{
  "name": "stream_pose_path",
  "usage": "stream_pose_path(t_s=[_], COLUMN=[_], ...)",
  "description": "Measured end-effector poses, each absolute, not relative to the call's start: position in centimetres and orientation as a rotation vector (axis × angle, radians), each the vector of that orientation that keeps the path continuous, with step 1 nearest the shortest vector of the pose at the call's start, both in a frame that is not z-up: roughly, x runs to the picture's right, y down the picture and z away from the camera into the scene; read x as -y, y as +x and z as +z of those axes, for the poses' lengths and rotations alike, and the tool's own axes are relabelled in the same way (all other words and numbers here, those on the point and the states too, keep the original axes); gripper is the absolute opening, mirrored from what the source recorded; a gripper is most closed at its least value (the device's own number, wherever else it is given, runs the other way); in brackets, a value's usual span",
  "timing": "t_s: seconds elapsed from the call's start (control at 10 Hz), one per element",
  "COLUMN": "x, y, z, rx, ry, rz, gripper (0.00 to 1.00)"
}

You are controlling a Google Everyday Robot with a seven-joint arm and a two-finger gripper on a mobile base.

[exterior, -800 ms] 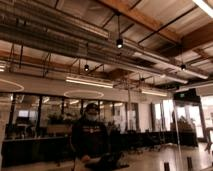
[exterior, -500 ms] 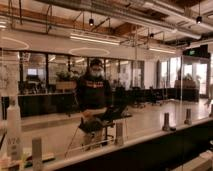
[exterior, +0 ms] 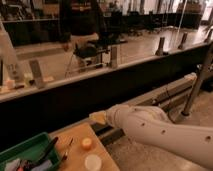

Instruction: Place banana in purple bowl

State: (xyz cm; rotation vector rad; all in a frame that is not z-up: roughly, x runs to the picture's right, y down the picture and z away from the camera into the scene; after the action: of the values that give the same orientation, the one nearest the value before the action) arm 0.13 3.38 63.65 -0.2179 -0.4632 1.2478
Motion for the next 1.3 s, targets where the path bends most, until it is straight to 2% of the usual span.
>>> stream_pose_path(t_s=[0.1,0.2,1.3], x=[1.1,2.3,2.8], y=[-0.3,-0.3,0.2], z=[63.3,62.8,52.9], rx=[0.510,0.528,0.647], ry=[-0.168,-0.153,-0.121], rz=[1.240,1.249,1.511], gripper=[0.80,0.80,0.80])
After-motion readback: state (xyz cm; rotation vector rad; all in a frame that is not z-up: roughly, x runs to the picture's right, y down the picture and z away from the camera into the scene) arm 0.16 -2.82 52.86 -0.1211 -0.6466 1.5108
